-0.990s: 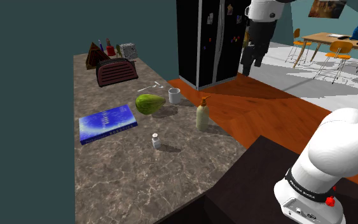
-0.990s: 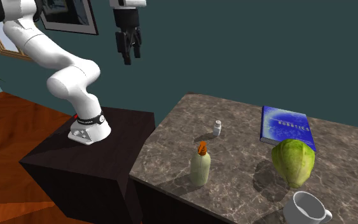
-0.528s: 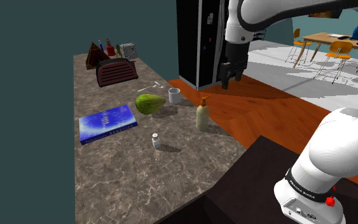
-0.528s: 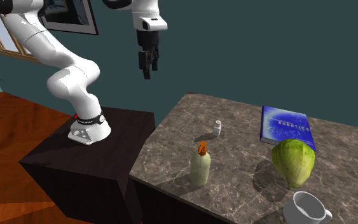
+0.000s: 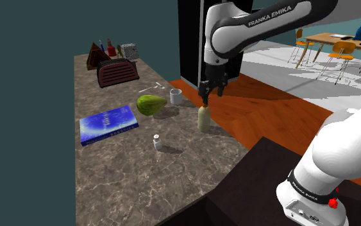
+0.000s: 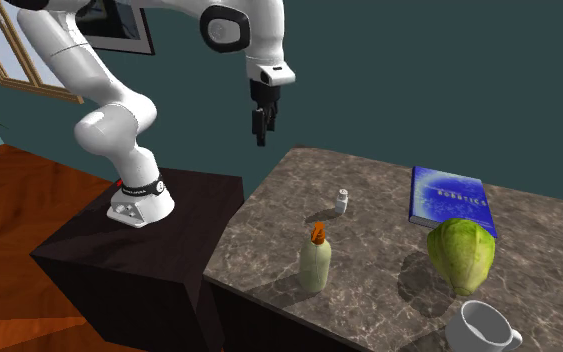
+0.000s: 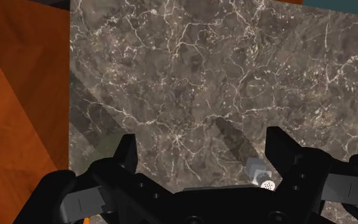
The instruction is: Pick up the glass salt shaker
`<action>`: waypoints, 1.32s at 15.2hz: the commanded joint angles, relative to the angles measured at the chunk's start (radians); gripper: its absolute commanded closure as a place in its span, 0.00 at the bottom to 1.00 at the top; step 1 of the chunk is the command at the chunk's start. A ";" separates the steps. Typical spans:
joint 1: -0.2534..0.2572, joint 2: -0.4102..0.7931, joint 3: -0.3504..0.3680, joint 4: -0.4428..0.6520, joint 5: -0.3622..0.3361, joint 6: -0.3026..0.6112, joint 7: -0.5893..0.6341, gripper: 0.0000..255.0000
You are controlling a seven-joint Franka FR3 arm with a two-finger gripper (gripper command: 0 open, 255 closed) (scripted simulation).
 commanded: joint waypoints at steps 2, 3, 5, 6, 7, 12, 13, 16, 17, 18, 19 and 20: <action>0.008 0.118 0.022 0.040 0.014 0.075 0.042 0.00; 0.010 0.154 0.028 0.053 0.017 0.098 0.055 0.00; 0.014 0.229 0.038 0.082 0.022 0.142 0.079 0.00; 0.017 0.266 0.043 0.098 0.023 0.162 0.091 0.00; 0.019 0.304 0.048 0.116 0.025 0.181 0.103 0.00; 0.034 0.497 0.064 0.224 0.024 0.261 0.162 0.00; 0.038 0.535 0.066 0.249 0.023 0.274 0.173 0.00; 0.050 0.652 0.070 0.333 0.019 0.304 0.206 0.00; 0.055 0.691 0.070 0.363 0.018 0.312 0.216 0.00; 0.060 0.730 0.070 0.395 0.017 0.319 0.226 0.00; 0.065 0.769 0.070 0.429 0.016 0.324 0.236 0.00; 0.070 0.809 0.069 0.463 0.015 0.328 0.245 0.00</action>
